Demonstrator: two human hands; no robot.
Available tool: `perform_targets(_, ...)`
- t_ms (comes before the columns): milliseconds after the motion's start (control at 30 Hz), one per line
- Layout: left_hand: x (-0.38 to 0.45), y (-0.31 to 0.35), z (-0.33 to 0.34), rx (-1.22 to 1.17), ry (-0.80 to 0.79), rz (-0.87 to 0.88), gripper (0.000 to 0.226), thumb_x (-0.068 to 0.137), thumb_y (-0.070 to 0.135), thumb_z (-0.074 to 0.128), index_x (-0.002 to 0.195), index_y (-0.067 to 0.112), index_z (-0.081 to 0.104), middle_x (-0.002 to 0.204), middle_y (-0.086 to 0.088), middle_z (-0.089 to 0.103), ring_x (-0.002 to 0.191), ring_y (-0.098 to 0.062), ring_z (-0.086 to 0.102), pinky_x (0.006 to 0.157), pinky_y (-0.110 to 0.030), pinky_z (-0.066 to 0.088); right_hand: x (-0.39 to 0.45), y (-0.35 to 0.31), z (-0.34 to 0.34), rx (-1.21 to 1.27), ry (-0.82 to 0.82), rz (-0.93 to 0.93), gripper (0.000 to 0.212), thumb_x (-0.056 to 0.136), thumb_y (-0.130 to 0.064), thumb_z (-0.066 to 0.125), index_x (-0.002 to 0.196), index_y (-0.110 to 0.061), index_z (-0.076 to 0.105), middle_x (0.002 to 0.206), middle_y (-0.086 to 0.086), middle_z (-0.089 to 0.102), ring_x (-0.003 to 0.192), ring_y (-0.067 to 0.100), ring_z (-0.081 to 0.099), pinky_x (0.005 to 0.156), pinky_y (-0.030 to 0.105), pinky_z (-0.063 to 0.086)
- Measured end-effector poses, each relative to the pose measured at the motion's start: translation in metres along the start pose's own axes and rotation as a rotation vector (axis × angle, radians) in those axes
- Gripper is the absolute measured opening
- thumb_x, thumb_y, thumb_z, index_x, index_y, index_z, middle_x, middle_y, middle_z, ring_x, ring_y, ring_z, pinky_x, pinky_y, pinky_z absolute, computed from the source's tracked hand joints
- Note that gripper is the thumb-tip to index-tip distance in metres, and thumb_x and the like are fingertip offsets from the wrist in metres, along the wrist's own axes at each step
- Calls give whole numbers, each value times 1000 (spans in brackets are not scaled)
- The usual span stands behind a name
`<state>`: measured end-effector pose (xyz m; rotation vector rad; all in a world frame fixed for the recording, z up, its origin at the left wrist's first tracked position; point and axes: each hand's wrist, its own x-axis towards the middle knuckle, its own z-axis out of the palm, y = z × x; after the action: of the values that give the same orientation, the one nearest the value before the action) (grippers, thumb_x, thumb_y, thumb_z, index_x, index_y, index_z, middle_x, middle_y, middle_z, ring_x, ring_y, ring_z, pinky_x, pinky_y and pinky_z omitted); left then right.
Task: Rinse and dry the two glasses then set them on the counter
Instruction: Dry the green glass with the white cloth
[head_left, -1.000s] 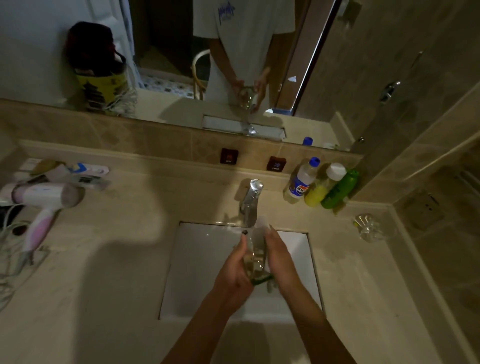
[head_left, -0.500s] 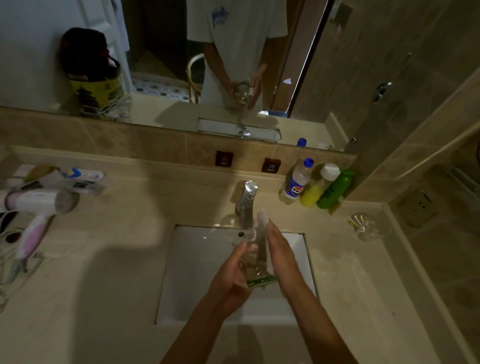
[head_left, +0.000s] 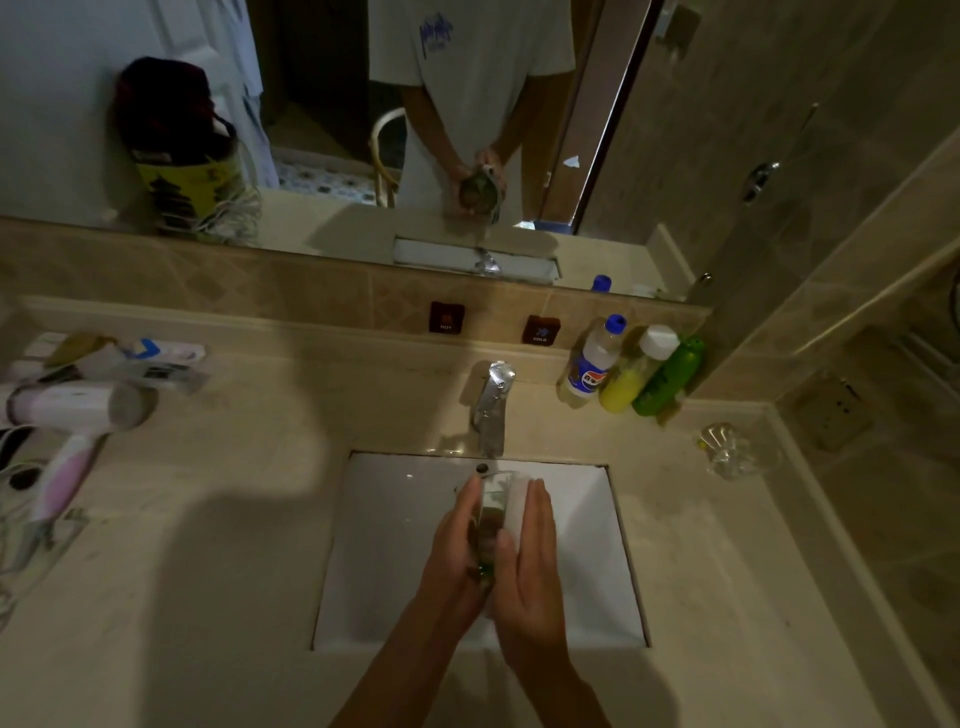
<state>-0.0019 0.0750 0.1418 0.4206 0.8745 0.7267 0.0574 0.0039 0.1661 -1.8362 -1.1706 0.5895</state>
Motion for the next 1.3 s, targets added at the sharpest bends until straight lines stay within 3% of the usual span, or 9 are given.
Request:
perform_targets(100,0,4,-3,41,-107,-8,51,94,55,53,108,12,78,110,-21,74,103,-31,72,94,-46,53,33,-10,-17,271,-113,323,74,78,-86,28,144,-52,29,146,-11,48,130,13,49,107,52,43)
perform_targets(267,-8,10,8,7,-171,-71,45,105,42,40,107,8,69,89,-10,78,83,-21,75,81,-41,57,70,-10,-39,316,-212,426,63,88,-76,33,143,-45,39,147,-11,46,136,17,44,113,50,35)
perform_targets(433,-8,-1,7,-21,-69,13,63,84,43,74,126,-2,65,123,-31,63,103,-37,70,80,-40,61,40,-8,-16,64,-215,257,50,102,-48,30,151,-39,23,142,-21,36,132,3,39,107,27,36)
perform_targets(633,-1,-1,2,-79,-34,-91,52,86,39,70,123,2,71,123,-23,71,115,-35,70,97,-45,54,4,14,0,-38,-112,41,53,104,-38,26,155,-31,12,162,-16,15,148,0,14,122,32,22)
perform_targets(733,-8,3,3,-35,-117,-94,46,93,37,60,118,0,71,114,-23,74,106,-33,72,89,-41,58,32,-11,-17,208,-135,352,33,101,-51,28,132,-56,34,130,-15,54,122,14,53,107,49,44)
perform_targets(833,-11,0,-2,-24,-201,-114,44,100,38,46,108,2,71,98,-19,75,89,-27,74,78,-39,58,60,-18,-37,342,-179,513,31,95,-64,34,114,-50,54,100,-21,59,98,16,59,95,52,49)
perform_targets(1000,-16,1,7,-10,-218,-136,55,104,44,38,118,5,73,111,-22,74,94,-32,75,80,-44,57,57,-10,-34,332,-142,596,42,92,-68,34,116,-41,54,109,-9,60,110,33,61,95,54,51)
perform_targets(1133,-4,-13,1,4,-81,-54,67,86,58,71,127,6,66,123,-23,67,110,-33,70,90,-48,59,17,-12,-17,141,-140,311,35,98,-56,28,133,-55,35,135,-11,53,114,3,57,96,36,53)
perform_targets(1300,-2,-23,2,28,-45,-55,63,86,60,70,126,12,69,127,-14,71,116,-25,69,105,-46,51,-13,19,-10,67,-63,169,48,106,-28,35,142,2,43,148,22,43,139,31,42,103,44,49)
